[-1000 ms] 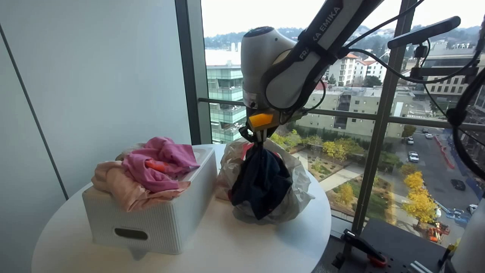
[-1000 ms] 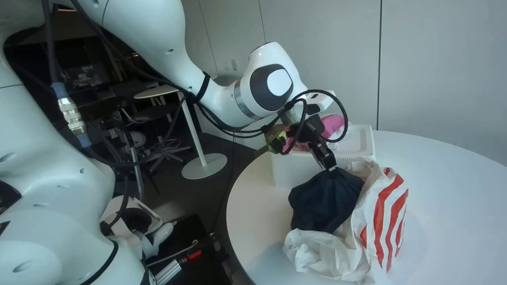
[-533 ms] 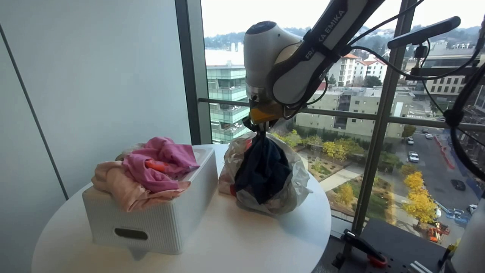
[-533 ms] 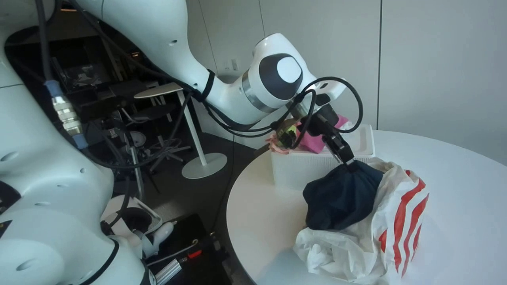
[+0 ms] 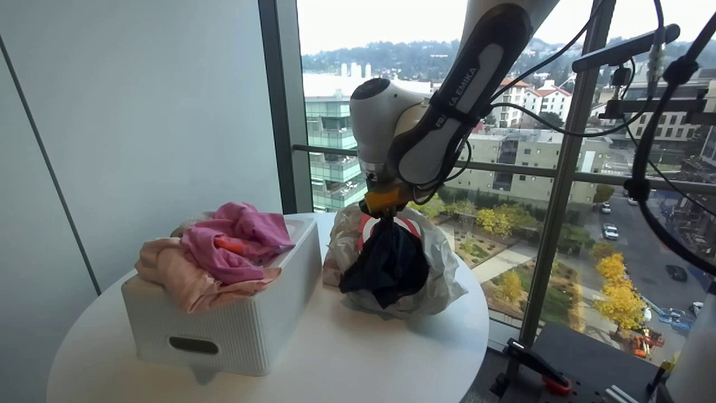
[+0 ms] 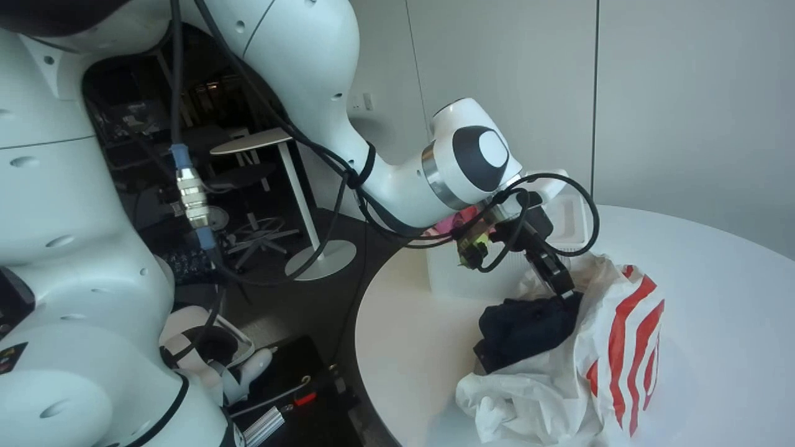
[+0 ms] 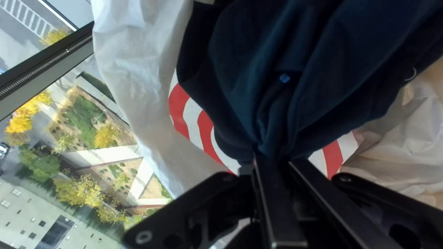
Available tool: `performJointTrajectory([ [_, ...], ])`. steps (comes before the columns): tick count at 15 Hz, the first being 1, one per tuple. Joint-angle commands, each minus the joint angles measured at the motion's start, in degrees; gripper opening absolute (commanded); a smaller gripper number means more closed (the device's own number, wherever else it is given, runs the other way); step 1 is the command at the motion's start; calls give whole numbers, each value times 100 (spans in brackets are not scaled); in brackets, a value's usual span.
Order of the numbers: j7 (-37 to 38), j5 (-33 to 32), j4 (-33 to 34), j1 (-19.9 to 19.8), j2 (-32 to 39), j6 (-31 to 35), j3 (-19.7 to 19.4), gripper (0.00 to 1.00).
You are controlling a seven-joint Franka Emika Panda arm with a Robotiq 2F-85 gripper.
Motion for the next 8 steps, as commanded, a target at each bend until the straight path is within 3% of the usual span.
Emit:
performJointTrajectory([
  [1,918,-772,571,363,581,-142,-399,4],
  [8,1354,-782,955,590,1509,-95,-558,3],
])
